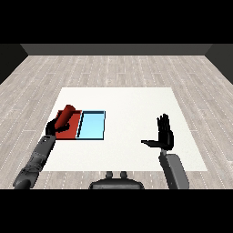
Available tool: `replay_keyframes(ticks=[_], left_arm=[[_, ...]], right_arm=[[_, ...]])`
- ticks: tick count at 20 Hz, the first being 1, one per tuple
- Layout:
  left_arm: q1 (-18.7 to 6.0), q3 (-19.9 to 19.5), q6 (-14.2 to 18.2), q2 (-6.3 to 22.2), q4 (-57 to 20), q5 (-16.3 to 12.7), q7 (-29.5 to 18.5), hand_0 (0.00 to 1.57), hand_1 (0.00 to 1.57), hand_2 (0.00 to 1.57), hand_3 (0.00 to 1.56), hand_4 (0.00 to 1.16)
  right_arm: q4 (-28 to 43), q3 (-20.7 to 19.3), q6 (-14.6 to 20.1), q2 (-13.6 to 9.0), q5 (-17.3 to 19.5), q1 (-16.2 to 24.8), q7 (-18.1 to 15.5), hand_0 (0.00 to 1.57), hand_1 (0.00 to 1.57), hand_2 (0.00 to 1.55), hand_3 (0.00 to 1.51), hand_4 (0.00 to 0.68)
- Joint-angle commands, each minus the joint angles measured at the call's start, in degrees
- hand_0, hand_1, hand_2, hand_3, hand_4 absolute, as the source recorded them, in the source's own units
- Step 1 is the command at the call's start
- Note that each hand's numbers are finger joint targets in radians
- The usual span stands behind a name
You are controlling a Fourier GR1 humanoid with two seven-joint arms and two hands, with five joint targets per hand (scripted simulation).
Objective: Pick the red can and put it in the red box
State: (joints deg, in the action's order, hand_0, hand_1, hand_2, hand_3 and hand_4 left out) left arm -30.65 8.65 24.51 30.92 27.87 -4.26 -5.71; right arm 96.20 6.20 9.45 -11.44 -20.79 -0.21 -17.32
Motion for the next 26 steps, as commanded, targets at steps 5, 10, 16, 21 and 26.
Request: replay_keyframes(ticks=[5,10,16,21,26], left_arm=[[-4.96,-0.11,-3.99,-3.14,-17.98,2.58,-0.72,1.12,1.12,1.04,0.0,0.65],[-9.3,3.98,-11.27,-2.83,-23.03,7.29,2.24,0.0,0.0,0.0,0.0,0.0],[-7.87,-9.88,-9.49,-2.42,-16.27,-5.87,-12.87,0.0,0.0,0.0,0.0,0.0],[-8.48,-18.05,-20.64,-6.04,-5.29,-15.46,-28.03,0.0,0.0,0.0,0.0,0.0],[-5.79,-20.26,-30.81,-15.43,4.62,-21.45,-38.21,0.0,0.0,0.0,0.0,0.0]], right_arm=[[-5.69,-0.62,-0.72,0.62,0.94,-3.97,-1.56,0.0,0.0,0.0,0.0,0.0],[-8.17,1.26,0.32,3.91,3.04,-4.08,-5.26,0.0,0.0,0.0,0.0,0.0],[-7.43,-1.83,-4.93,0.53,-0.54,-3.46,-5.66,0.0,0.0,0.0,0.0,0.0],[-6.6,0.73,-2.64,3.17,0.48,-5.49,-3.6,0.0,0.0,0.0,0.0,0.0],[-5.43,0.65,-2.41,1.6,2.1,-3.95,-3.81,0.0,0.0,0.0,0.0,0.0]])
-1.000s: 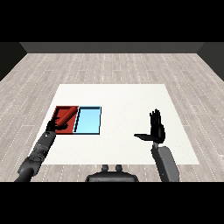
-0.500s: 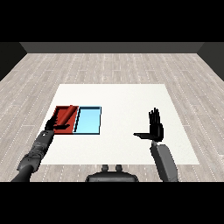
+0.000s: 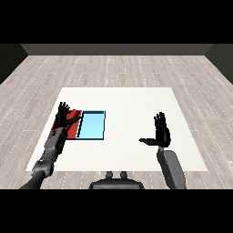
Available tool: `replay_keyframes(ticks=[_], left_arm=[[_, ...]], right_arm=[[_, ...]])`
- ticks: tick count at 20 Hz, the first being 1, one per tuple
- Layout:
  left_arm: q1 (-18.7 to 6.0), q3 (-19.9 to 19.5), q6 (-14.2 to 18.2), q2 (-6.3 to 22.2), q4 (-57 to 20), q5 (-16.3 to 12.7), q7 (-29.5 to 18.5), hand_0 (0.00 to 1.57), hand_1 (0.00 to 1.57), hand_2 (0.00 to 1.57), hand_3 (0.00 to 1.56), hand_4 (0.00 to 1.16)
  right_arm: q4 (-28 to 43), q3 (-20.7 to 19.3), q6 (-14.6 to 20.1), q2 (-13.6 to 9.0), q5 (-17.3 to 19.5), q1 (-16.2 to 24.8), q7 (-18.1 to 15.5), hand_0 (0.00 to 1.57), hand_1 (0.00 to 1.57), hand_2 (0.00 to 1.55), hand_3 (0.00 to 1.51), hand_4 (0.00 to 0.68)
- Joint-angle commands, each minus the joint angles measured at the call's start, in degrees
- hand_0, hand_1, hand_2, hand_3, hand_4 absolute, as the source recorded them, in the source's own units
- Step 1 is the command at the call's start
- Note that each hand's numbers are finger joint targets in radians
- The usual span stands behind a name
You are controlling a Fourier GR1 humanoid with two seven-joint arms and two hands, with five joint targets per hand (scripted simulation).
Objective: Pick the red can and put it in the red box
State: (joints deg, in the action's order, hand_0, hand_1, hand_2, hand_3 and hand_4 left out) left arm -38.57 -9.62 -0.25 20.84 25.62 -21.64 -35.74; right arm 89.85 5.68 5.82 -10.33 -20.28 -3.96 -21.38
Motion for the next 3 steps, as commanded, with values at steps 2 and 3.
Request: replay_keyframes(ticks=[2,3], left_arm=[[6.49,1.1,-7.58,-9.21,11.51,-3.17,-8.97,0.0,0.0,0.0,0.0,0.0],[8.9,1.59,-7.66,-8.93,15.13,-3.44,-8.61,0.0,0.0,0.0,0.0,0.0]], right_arm=[[-0.3,1.94,-2.28,-0.64,1.8,1.21,-2.08,0.0,0.0,0.0,0.0,0.0],[-2.2,0.56,-2.54,-1.42,1.73,0.32,-2.44,0.0,0.0,0.0,0.0,0.0]])
